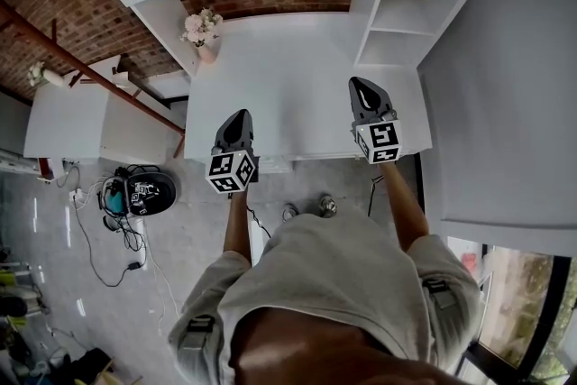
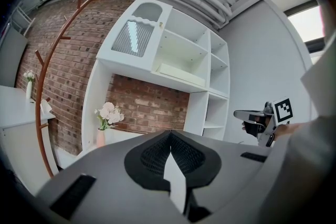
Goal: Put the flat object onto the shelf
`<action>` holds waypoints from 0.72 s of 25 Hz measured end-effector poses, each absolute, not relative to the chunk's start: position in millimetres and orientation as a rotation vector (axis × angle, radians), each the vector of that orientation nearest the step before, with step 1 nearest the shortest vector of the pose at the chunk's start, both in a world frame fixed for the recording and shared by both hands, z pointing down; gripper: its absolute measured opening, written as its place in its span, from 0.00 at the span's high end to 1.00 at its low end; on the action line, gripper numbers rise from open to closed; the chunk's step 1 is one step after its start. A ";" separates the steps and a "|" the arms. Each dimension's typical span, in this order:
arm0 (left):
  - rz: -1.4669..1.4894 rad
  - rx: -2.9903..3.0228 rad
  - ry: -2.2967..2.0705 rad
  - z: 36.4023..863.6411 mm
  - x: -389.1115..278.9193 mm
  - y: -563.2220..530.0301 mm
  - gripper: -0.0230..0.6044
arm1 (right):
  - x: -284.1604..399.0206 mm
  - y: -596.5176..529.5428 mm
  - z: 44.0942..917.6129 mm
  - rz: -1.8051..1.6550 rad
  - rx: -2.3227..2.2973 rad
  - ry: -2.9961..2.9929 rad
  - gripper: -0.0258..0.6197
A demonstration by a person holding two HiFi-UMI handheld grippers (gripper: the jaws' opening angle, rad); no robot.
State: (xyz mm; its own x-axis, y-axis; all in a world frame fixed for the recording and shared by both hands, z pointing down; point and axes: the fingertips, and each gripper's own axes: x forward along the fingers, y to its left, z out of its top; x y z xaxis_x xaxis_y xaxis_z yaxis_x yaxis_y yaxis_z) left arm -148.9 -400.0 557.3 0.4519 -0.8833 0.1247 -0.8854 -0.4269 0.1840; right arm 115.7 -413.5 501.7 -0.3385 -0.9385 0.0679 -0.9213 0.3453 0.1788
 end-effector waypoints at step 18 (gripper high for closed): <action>0.014 2.487 -1.512 561.3 -131.0 -404.6 0.94 | 130.9 -412.0 511.1 -0.146 1.720 -2.414 0.92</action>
State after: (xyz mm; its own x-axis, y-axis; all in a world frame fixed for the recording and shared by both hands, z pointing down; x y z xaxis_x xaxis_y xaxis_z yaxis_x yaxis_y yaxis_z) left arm -131.0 -404.6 561.3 0.4675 -0.8748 0.1269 -0.8770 -0.4411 0.1904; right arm 130.9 -412.0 511.1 -0.3180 -0.9444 0.0837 -0.9273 0.3282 0.1797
